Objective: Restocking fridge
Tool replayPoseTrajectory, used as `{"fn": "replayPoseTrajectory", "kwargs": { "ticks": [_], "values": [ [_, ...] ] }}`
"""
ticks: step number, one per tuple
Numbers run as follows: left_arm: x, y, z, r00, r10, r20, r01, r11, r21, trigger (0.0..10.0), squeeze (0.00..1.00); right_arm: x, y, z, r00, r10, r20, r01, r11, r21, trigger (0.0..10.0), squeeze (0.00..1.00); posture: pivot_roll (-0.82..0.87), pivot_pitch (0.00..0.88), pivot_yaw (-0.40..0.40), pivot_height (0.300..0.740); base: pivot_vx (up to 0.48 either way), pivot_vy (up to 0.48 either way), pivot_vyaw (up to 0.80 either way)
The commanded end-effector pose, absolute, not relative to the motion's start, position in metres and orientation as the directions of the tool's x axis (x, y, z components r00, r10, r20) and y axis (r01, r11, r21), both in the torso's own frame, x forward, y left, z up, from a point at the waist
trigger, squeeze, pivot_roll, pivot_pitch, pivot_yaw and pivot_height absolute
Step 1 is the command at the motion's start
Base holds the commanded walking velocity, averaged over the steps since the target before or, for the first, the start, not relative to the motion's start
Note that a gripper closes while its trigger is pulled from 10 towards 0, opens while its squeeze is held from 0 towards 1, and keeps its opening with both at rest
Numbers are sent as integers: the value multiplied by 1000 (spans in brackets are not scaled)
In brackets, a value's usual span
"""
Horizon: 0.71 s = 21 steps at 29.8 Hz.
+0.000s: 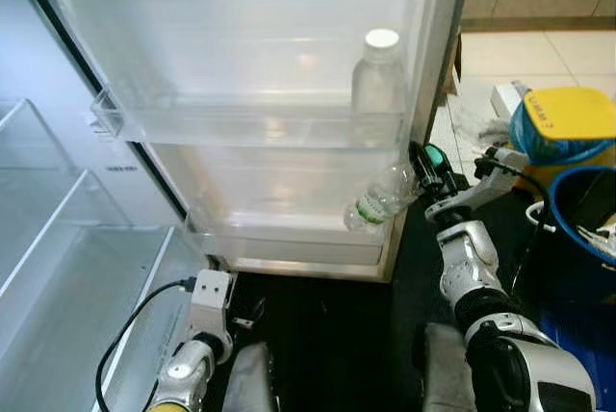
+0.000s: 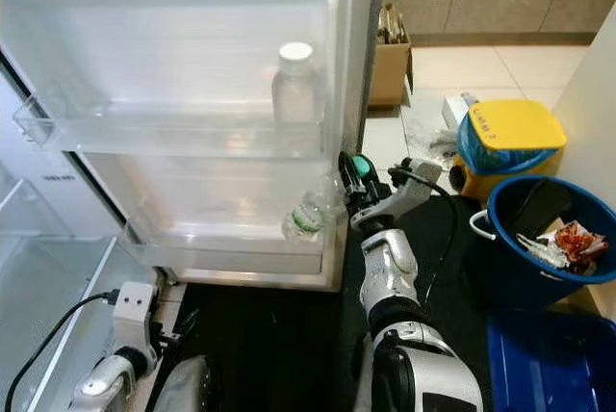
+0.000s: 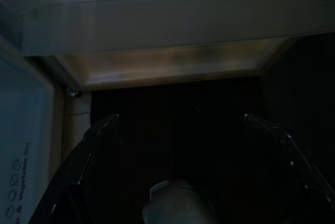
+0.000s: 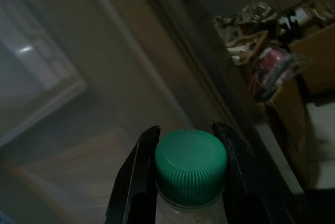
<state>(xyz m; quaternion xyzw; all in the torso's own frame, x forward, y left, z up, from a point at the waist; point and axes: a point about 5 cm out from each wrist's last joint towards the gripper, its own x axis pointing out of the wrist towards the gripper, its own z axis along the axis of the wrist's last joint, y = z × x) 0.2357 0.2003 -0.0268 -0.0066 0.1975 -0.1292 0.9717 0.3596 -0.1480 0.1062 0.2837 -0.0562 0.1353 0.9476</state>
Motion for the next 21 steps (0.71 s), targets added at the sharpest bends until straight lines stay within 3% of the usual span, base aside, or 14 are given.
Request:
{"fn": "replayPoseTrajectory", "kwargs": {
  "ticks": [1, 12, 19, 21],
  "values": [
    [234, 213, -24, 897, -232, -377, 236, 971, -38, 10000, 0, 362, -145, 110, 956, 220, 193, -289, 801, 525, 10000, 0, 26, 100, 90, 535, 0, 0, 0],
    [259, 206, 6, 936, -295, -191, 297, 955, -20, 10000, 0, 372, -139, 126, 946, 266, 186, -320, 868, 381, 10000, 0, 46, 141, 92, 535, 0, 0, 0],
    [261, 204, 9, 931, -320, -176, 322, 947, -14, 10000, 0, 377, -138, 136, 944, 267, 194, -319, 889, 328, 10000, 0, 49, 142, 94, 535, 0, 0, 0],
    [260, 203, 8, 925, -331, -185, 333, 943, -22, 10000, 0, 375, -127, 133, 933, 322, 164, -354, 904, 241, 10000, 0, 49, 142, 94, 535, 0, 0, 0]
  ]
}}
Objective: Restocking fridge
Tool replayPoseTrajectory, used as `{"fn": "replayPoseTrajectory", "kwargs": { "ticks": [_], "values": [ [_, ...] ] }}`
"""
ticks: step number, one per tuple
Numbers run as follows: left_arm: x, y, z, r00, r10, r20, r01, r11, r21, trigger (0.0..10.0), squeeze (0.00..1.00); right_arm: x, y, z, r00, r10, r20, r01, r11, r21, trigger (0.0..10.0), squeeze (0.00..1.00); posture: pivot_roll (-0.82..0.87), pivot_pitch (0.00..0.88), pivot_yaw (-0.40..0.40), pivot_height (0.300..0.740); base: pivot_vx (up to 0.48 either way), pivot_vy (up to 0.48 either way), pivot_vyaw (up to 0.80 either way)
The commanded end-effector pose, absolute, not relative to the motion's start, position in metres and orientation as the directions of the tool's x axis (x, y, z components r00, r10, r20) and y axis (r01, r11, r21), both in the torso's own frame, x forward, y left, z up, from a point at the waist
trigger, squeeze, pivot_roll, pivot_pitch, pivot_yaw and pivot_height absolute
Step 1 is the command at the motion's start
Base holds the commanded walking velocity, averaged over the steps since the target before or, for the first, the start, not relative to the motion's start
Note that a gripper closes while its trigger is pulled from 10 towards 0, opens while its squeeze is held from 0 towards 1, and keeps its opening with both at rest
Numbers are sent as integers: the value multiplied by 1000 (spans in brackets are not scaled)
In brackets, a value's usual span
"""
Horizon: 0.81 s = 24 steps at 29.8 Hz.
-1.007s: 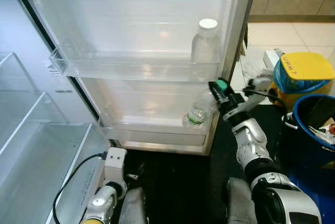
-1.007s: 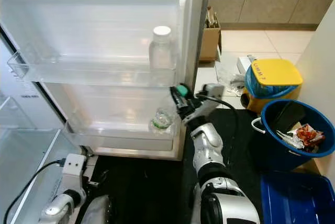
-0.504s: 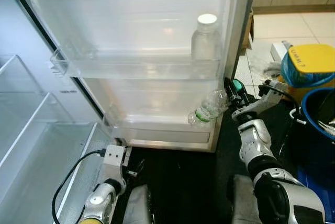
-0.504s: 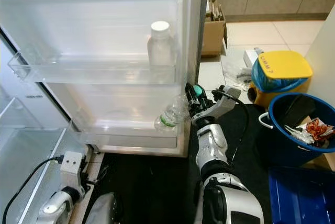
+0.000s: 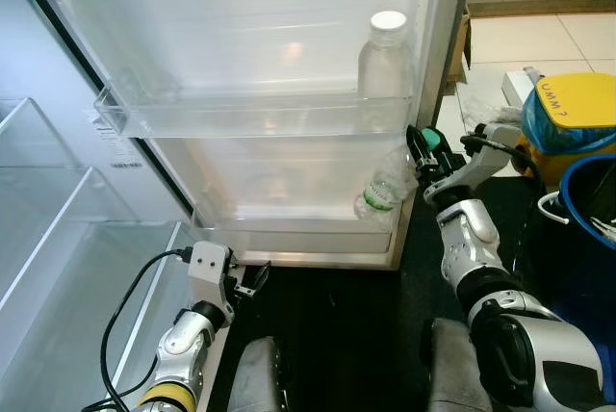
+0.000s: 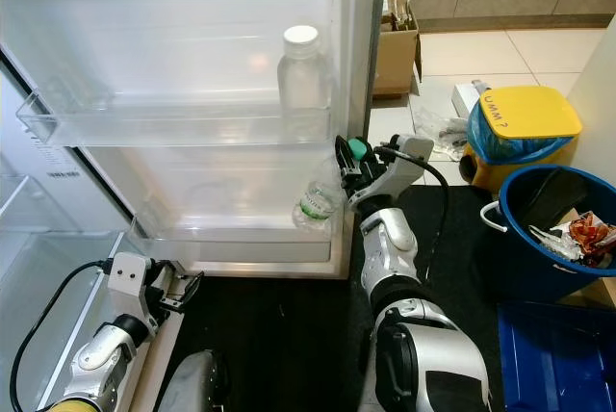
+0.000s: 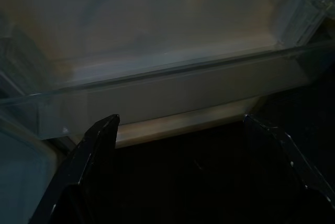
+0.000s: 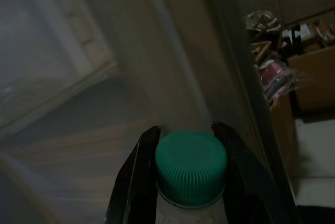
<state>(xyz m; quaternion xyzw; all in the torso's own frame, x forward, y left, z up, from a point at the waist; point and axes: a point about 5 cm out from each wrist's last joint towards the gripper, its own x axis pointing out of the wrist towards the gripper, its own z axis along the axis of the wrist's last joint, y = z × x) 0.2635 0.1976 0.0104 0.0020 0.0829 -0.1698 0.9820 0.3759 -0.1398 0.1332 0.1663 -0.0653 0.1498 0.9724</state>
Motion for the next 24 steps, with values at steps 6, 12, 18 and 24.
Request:
{"fn": "replayPoseTrajectory", "kwargs": {
  "ticks": [6, 12, 18, 24],
  "values": [
    [258, 198, 6, 914, -361, -185, 360, 932, -39, 10000, 0, 372, -114, 126, 919, 372, 129, -390, 906, 164, 10000, 0, 50, 143, 93, 535, 0, 0, 0],
    [248, 182, -3, 864, -459, -208, 451, 888, -88, 10000, 0, 361, -90, 109, 893, 448, 52, -450, 893, 33, 10000, 0, 54, 148, 91, 535, 0, 0, 0],
    [241, 171, -8, 828, -516, -219, 507, 856, -102, 10000, 0, 354, -85, 96, 900, 437, 1, -437, 899, 27, 10000, 0, 66, 155, 94, 535, 0, 0, 0],
    [238, 171, -9, 818, -531, -219, 521, 847, -105, 10000, 0, 351, -85, 86, 898, 434, -70, -438, 897, -62, 10000, 0, 72, 164, 94, 535, 0, 0, 0]
  ]
}}
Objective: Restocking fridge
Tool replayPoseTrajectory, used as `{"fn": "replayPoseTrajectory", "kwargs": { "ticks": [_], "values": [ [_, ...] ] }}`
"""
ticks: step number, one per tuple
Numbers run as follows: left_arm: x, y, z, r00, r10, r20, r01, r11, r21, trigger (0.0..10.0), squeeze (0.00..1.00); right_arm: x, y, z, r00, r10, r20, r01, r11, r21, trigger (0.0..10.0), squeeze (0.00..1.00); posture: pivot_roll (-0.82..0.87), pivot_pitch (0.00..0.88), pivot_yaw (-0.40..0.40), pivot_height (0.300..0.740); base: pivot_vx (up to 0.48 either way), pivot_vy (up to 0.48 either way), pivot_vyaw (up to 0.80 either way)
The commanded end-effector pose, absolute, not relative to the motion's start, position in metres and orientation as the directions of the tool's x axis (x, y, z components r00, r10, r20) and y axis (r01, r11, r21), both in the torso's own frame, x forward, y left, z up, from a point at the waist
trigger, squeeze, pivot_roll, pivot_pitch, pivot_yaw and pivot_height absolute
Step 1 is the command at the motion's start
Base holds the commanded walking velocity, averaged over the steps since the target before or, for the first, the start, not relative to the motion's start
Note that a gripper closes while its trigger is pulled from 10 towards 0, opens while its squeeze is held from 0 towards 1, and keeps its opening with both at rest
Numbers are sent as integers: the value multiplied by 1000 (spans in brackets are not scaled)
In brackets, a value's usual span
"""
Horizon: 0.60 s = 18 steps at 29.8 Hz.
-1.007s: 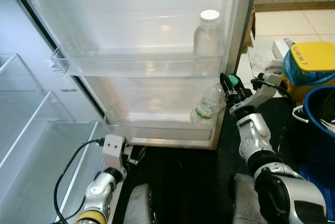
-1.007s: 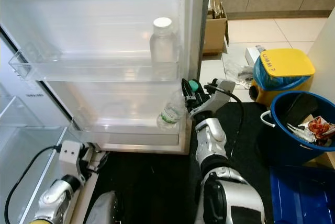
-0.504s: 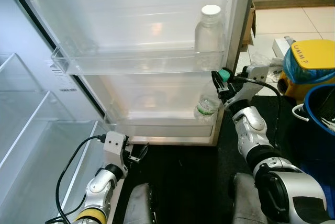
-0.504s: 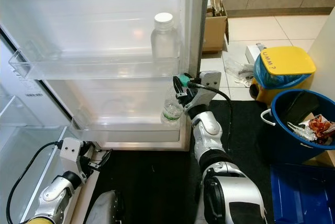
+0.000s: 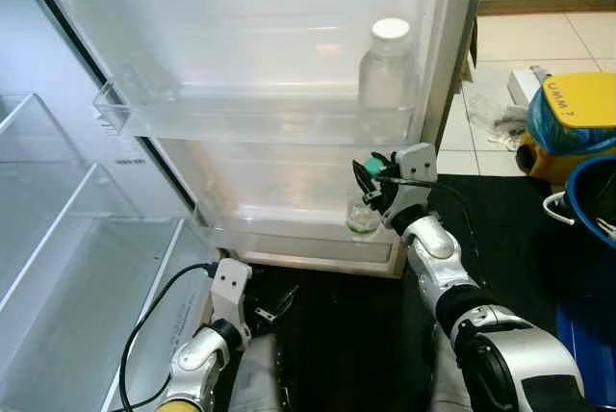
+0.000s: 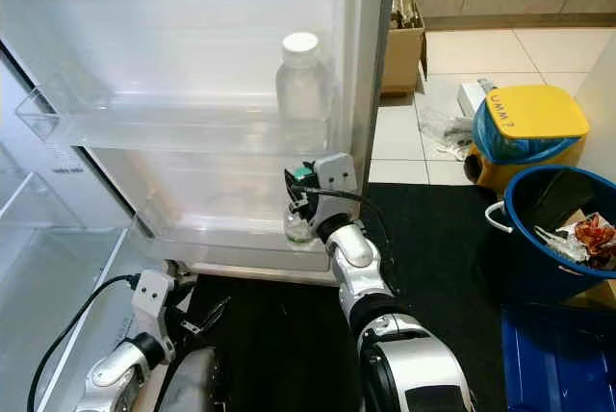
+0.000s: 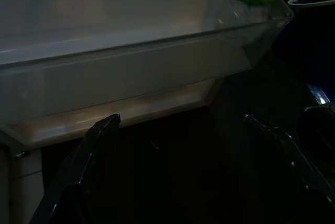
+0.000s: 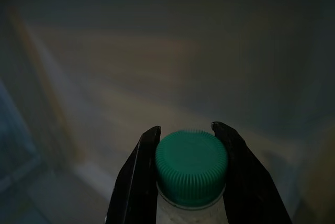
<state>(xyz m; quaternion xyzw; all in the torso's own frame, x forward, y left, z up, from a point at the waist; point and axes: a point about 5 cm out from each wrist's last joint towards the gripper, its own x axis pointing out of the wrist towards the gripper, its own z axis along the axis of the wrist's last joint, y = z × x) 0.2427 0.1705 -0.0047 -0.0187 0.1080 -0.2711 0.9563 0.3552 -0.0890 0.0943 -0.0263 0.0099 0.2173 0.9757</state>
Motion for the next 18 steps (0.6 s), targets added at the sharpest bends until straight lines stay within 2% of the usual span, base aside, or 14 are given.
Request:
{"fn": "replayPoseTrajectory", "kwargs": {
  "ticks": [1, 5, 13, 18],
  "values": [
    [238, 171, -9, 818, -531, -219, 521, 847, -105, 10000, 0, 351, -85, 86, 898, 434, -70, -438, 897, -62, 10000, 0, 72, 164, 94, 535, 0, 0, 0],
    [237, 171, -8, 814, -538, -218, 528, 842, -109, 10000, 0, 349, -89, 79, 912, 391, -123, -408, 894, -184, 10000, 0, 77, 166, 97, 535, 0, 0, 0],
    [236, 171, -9, 807, -546, -223, 536, 837, -111, 10000, 0, 351, -93, 83, 924, 371, -91, -379, 919, -105, 10000, 0, 70, 161, 100, 535, 0, 0, 0],
    [238, 169, -8, 803, -553, -222, 542, 833, -111, 10000, 0, 348, -93, 71, 918, 355, -176, -379, 916, -129, 10000, 0, 70, 154, 99, 535, 0, 0, 0]
  ]
}}
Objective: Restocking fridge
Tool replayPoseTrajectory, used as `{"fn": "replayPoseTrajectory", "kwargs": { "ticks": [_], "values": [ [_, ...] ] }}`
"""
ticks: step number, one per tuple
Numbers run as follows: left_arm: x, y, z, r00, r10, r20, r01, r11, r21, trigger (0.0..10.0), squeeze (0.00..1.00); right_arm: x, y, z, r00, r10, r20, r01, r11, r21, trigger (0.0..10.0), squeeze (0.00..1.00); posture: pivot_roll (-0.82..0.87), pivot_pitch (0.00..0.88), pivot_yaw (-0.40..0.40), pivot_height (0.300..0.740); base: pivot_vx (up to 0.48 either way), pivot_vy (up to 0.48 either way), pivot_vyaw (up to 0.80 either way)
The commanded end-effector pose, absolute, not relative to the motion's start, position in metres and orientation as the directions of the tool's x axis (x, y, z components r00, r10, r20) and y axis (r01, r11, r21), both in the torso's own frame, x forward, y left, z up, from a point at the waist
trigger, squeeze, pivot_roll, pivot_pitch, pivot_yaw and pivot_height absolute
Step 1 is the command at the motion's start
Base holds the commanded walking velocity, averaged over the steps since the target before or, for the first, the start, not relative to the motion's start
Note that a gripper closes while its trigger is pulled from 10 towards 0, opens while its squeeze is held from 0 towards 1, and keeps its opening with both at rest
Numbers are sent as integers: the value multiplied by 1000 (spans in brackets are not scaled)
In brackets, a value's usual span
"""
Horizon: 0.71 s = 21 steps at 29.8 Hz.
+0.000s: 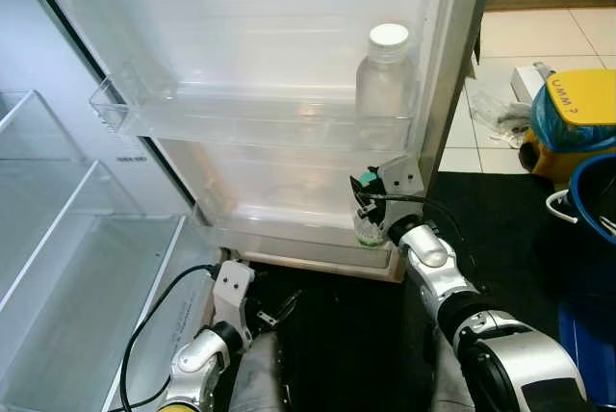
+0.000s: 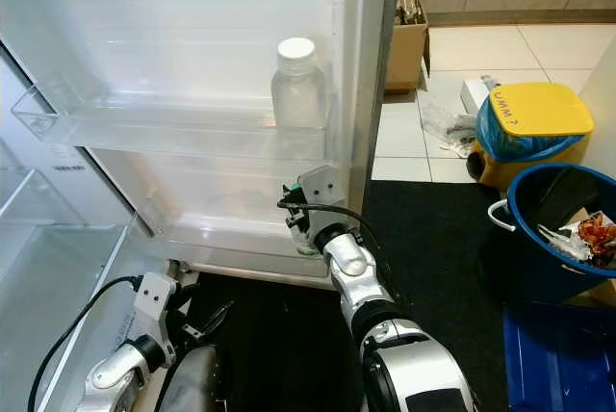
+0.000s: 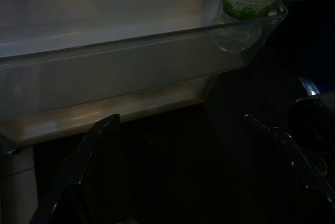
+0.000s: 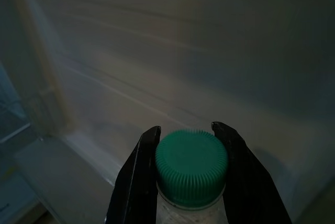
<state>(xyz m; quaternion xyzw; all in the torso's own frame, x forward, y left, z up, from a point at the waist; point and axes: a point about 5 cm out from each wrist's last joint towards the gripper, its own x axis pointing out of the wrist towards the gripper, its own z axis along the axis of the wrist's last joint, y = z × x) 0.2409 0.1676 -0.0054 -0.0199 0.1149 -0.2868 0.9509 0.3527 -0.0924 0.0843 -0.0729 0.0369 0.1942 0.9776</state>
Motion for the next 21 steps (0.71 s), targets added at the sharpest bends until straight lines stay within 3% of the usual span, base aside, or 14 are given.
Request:
{"fn": "replayPoseTrajectory", "kwargs": {
  "ticks": [1, 6, 15, 16, 18, 19, 21],
  "values": [
    [239, 168, -7, 803, -554, -221, 544, 832, -110, 10000, 0, 347, -94, 67, 918, 339, -206, -370, 919, -137, 10000, 0, 70, 153, 99, 535, 0, 0, 0],
    [240, 167, -7, 799, -559, -221, 548, 829, -111, 10000, 0, 343, -98, 56, 907, 311, -285, -366, 916, -163, 10000, 0, 68, 148, 99, 535, 0, 0, 0],
    [241, 166, -6, 799, -561, -217, 550, 827, -113, 10000, 0, 346, -103, 59, 911, 294, -289, -351, 921, -170, 10000, 0, 63, 141, 96, 535, 0, 0, 0],
    [242, 166, -6, 799, -561, -217, 550, 827, -112, 10000, 0, 348, -105, 61, 915, 287, -284, -344, 922, -175, 10000, 867, 62, 139, 95, 535, 0, 0, 0],
    [242, 166, -6, 799, -561, -217, 550, 827, -112, 10000, 0, 348, -105, 61, 915, 287, -284, -344, 922, -175, 10000, 867, 62, 139, 95, 535, 0, 0, 0],
    [243, 165, -5, 800, -560, -216, 550, 828, -112, 10000, 0, 350, -105, 64, 920, 282, -273, -336, 925, -175, 10000, 1000, 60, 136, 94, 535, 0, 0, 0],
    [244, 165, -5, 801, -559, -216, 548, 829, -112, 10000, 0, 354, -107, 71, 930, 275, -244, -318, 935, -157, 10000, 1000, 57, 134, 93, 535, 0, 0, 0]
  ]
}}
